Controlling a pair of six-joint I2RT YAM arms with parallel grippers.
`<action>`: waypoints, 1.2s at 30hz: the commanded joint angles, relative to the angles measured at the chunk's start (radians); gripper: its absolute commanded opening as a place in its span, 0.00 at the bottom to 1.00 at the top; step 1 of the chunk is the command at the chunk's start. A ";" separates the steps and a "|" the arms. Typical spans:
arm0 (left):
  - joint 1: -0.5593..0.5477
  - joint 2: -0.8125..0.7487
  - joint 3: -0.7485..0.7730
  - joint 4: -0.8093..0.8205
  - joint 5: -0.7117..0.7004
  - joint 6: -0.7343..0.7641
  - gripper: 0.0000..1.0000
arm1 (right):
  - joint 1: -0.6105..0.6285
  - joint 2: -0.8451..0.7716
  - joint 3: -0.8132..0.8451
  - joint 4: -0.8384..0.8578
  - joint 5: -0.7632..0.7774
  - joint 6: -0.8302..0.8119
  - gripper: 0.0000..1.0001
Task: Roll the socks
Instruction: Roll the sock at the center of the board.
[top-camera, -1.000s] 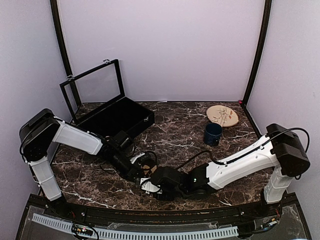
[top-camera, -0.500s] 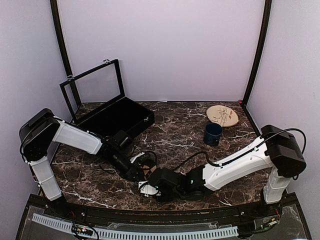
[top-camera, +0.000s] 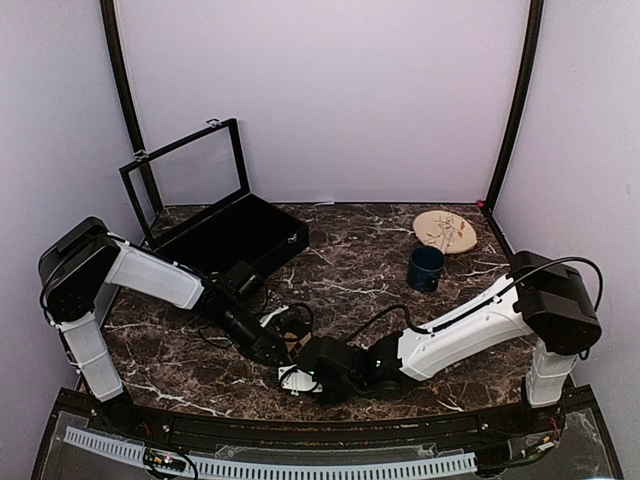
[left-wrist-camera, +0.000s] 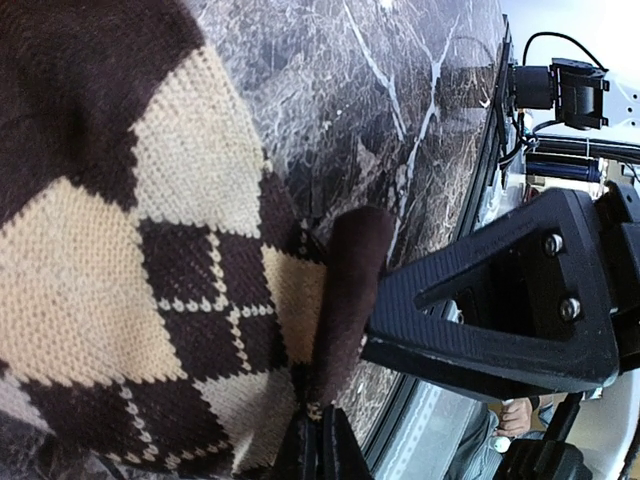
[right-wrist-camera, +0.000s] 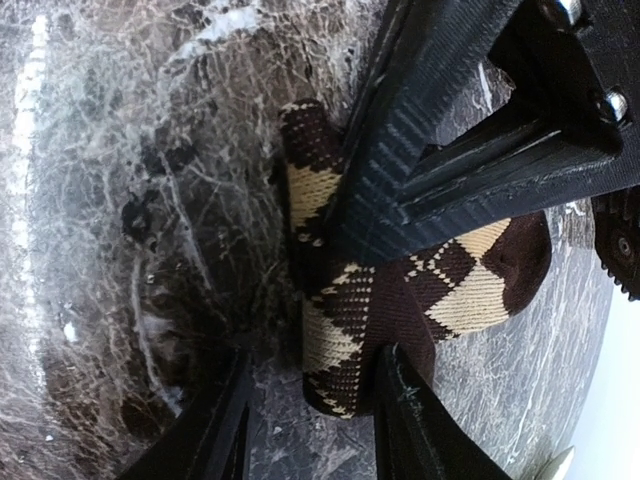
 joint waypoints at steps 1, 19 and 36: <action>0.007 -0.008 -0.024 0.005 0.033 0.010 0.00 | -0.018 0.017 0.019 0.028 -0.014 -0.023 0.39; 0.023 -0.004 -0.041 0.022 0.052 0.013 0.00 | -0.066 0.066 0.076 -0.040 -0.125 -0.046 0.22; 0.071 -0.097 -0.072 0.040 -0.076 -0.046 0.34 | -0.113 0.082 0.146 -0.170 -0.273 0.006 0.03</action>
